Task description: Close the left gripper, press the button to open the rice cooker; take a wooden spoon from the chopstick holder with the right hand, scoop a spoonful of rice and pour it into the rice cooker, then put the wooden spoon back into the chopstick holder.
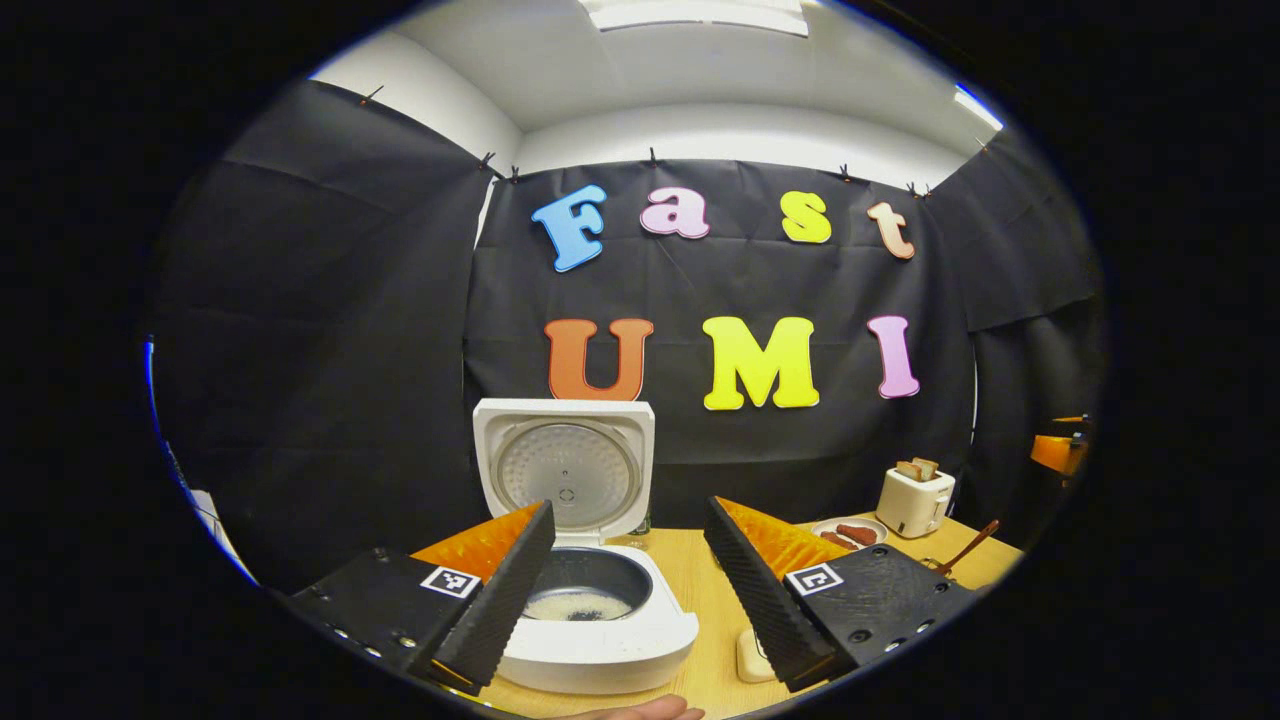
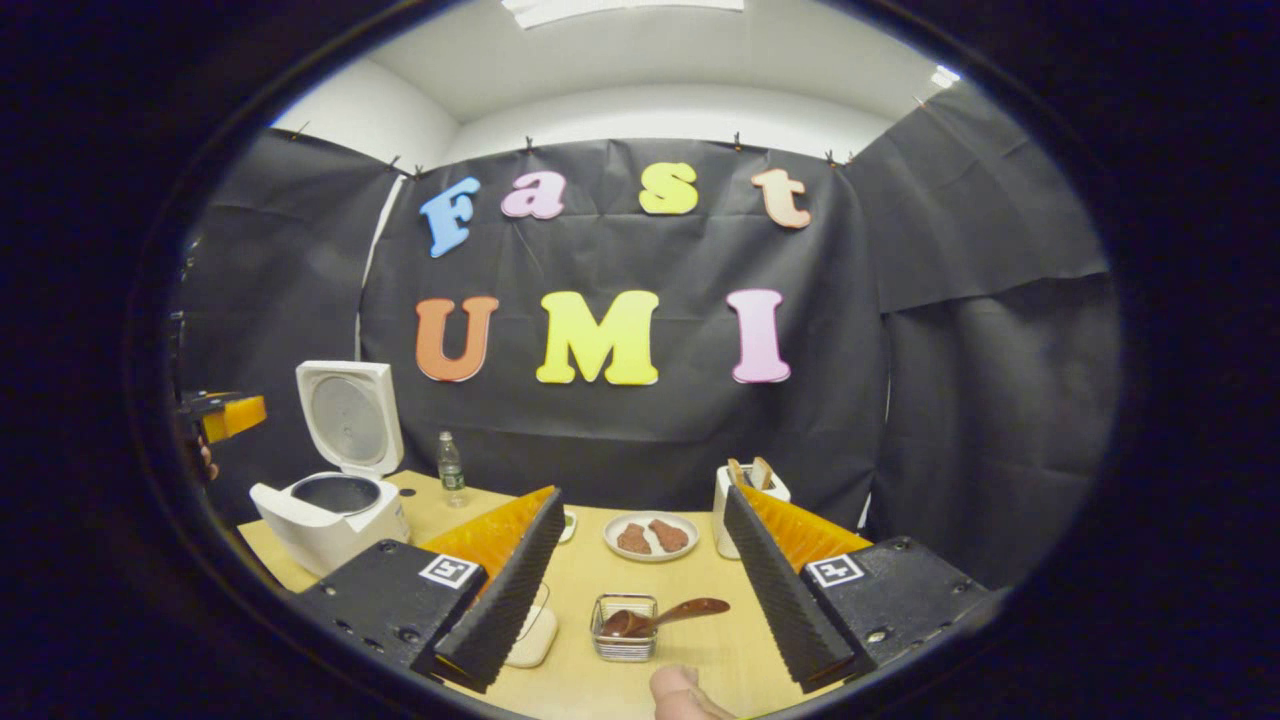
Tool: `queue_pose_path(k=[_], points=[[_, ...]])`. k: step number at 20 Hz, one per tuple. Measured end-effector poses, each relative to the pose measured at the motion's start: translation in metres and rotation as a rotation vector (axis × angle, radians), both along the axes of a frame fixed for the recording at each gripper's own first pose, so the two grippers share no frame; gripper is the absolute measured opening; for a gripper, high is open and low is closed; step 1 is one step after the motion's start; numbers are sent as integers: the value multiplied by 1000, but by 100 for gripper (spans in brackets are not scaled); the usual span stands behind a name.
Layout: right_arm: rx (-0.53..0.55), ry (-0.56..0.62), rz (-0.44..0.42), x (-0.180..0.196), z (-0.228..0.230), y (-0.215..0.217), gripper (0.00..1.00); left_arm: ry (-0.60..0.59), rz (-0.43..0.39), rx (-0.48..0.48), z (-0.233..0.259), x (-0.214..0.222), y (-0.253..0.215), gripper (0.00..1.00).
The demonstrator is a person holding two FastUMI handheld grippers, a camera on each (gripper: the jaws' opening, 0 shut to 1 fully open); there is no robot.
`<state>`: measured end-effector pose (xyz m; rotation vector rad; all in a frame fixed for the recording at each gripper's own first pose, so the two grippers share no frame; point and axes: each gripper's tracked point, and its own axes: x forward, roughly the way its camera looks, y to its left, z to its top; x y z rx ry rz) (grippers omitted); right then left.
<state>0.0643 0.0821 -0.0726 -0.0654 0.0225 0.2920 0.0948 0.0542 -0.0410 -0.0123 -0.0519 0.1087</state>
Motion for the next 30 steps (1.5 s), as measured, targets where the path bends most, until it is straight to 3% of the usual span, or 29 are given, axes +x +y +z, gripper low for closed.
queue_pose_path(k=[3,6,15,19,23,30], points=[[-2,-34,4,-16,11,0,100,-12,7,12,21,19,15,95],[1,-28,7,-28,4,-4,100,-28,-43,15,43,43,24,95],[20,-49,-2,-38,3,-19,100,-92,3,33,106,114,77,95],[19,-44,3,-35,-3,-23,100,-81,-16,26,112,147,78,95],[82,-117,-37,-35,10,-40,100,-76,-26,45,105,189,78,95],[82,-97,-82,-33,-1,-55,100,43,51,28,64,260,106,95]])
